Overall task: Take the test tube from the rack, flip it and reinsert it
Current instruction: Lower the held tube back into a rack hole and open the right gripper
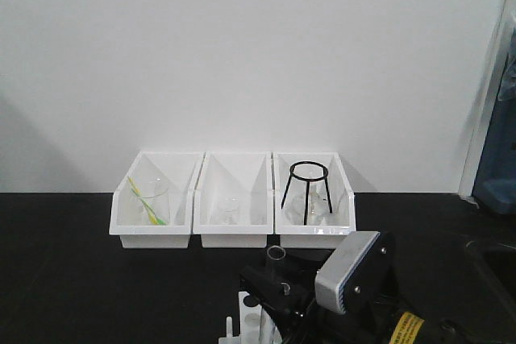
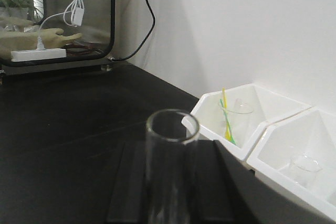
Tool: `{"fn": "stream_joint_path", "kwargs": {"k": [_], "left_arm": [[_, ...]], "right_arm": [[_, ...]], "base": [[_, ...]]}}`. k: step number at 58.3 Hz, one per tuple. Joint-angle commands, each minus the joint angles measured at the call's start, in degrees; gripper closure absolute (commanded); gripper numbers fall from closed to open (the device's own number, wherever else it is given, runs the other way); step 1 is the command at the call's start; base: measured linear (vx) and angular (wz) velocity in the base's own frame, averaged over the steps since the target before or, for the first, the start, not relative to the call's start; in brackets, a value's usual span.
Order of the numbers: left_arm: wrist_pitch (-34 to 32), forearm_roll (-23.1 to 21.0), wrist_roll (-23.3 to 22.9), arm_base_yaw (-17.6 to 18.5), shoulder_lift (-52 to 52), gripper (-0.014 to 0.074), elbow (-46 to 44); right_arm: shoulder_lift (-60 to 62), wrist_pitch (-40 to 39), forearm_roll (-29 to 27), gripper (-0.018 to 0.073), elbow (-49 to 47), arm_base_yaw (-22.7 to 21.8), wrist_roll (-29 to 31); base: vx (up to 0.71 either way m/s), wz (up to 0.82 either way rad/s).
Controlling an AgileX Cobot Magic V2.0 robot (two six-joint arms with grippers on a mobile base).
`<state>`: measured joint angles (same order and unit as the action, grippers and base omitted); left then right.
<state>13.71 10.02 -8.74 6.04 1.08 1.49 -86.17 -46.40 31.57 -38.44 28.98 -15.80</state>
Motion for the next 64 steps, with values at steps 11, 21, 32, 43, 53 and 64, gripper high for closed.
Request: {"fn": "stream_joint_path", "kwargs": {"k": [11, 21, 32, 43, 53, 64], "left_arm": [[-4.7, -0.1, -0.5, 0.0, 0.4, 0.0602, -0.2], [-4.7, -0.1, -0.5, 0.0, 0.4, 0.0602, -0.2], [-4.7, -0.1, -0.5, 0.0, 0.4, 0.0602, -0.2], [-4.7, -0.1, -0.5, 0.0, 0.4, 0.0602, -0.2], [-4.7, -0.1, -0.5, 0.0, 0.4, 0.0602, -0.2], [-4.7, -0.1, -0.5, 0.0, 0.4, 0.0602, -0.2]], "right_arm": [[-2.6, -5.4, 0.4, 0.0566, -3.2, -0.3, -0.1], [-7.3, -6.3, 0.6, 0.0566, -3.2, -0.3, -0.1], [-12.6, -9.5, 0.5, 0.054, -3.2, -0.3, 0.3], [-14.1, -12.4, 0.5, 0.0401, -3.2, -0.3, 0.3], [-14.1, -12.6, 0.4, 0.0224, -3.2, -0.3, 0.3], [-12.2, -12.3, 0.3, 0.0117, -3.2, -0.3, 0.2]], "base": [[0.0, 0.0], [0.0, 0.0], [0.0, 0.0], [0.0, 0.0], [0.0, 0.0], [0.0, 0.0]]}}
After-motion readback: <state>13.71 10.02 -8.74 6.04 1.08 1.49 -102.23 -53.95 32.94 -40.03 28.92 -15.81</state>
